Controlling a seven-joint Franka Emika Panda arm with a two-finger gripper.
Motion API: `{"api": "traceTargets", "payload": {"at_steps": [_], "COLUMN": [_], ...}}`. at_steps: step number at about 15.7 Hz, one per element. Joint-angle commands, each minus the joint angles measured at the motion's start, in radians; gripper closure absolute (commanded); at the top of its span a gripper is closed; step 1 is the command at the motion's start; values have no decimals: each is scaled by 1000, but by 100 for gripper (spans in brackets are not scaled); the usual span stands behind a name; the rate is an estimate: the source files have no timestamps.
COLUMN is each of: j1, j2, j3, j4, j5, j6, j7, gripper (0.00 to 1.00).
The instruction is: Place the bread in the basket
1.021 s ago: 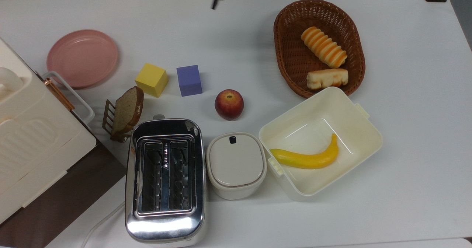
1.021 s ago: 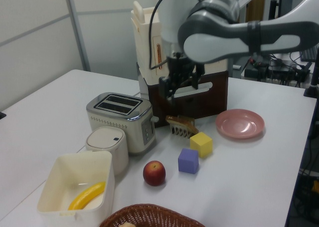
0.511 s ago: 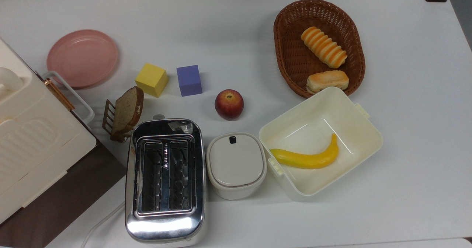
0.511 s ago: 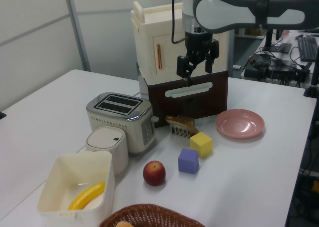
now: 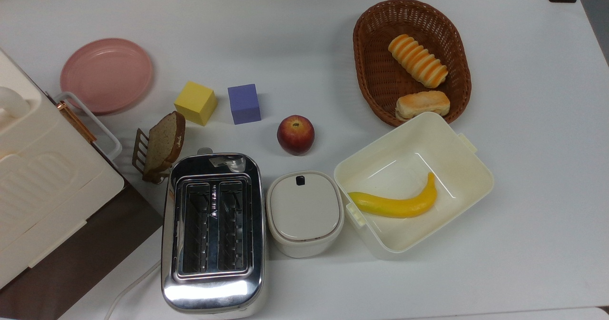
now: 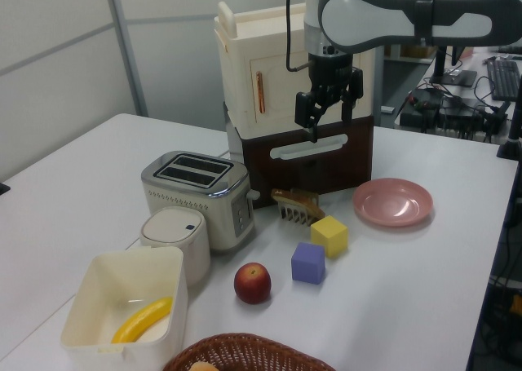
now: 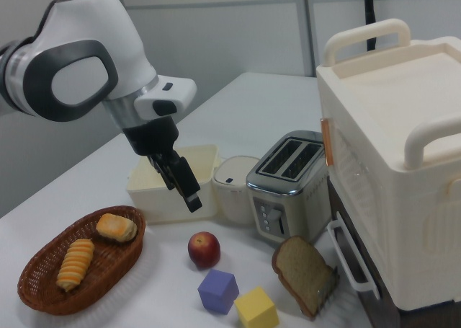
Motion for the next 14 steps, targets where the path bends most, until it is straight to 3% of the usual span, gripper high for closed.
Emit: {"api": "traceTargets", "payload": {"at_steps": [1, 14], "j1": [65, 88], "j2": [-6, 11], "j3": [-79, -84], "j4": [-24, -29], "j5": [25, 44], "j6": [24, 22], "j7": [-46, -75], "gripper": [0, 0]}}
